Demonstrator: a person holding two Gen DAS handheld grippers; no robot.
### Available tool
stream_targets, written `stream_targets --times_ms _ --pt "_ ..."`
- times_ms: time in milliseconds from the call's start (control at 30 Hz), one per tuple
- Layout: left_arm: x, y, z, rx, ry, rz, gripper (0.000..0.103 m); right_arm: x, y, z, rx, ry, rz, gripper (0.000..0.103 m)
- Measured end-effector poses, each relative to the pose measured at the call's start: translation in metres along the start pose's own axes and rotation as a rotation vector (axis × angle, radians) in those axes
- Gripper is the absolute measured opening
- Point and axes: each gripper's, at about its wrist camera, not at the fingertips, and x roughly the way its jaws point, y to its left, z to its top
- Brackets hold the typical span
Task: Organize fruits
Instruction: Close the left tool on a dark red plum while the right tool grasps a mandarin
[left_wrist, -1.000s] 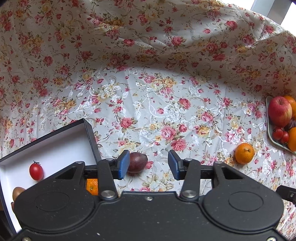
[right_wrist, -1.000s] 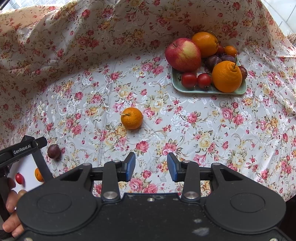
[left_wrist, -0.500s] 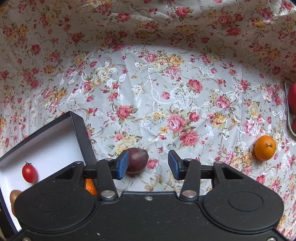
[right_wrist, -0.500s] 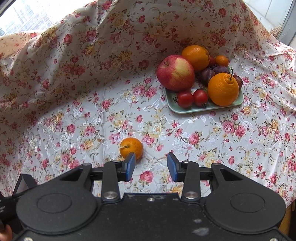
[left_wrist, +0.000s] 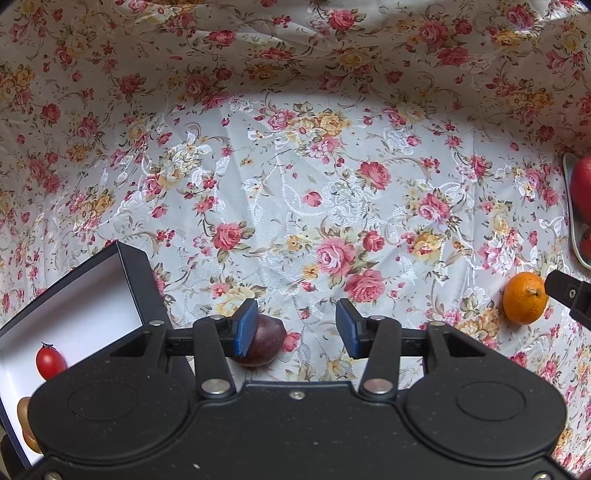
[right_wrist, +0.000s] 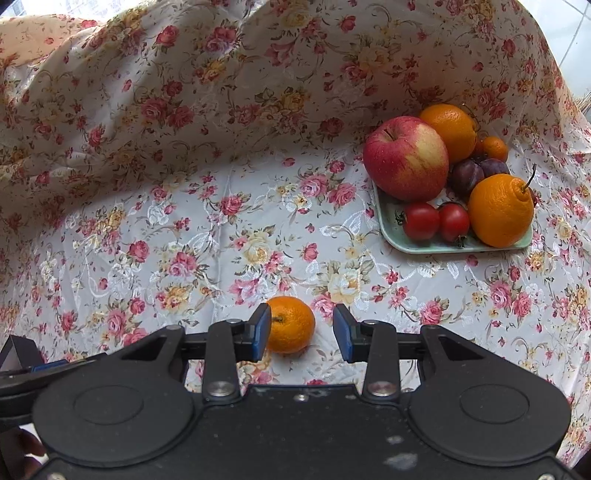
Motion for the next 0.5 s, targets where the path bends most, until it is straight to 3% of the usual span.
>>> stream_targets --times_ms 133,267,500 --pt "0.000 -0.001 0.000 0.004 0.000 -0.009 0.055 0.008 -0.001 -0.001 0.035 -0.038 -0.001 0.040" --pt "0.000 -0.002 0.000 0.010 0.002 -0.020 0.055 0.027 0.001 -0.003 0.020 0.006 0.089 0.043" --pt "0.000 0.003 0.002 -0.007 0.006 -0.025 0.055 0.038 0.001 -0.012 0.073 -0.018 0.054 0.044"
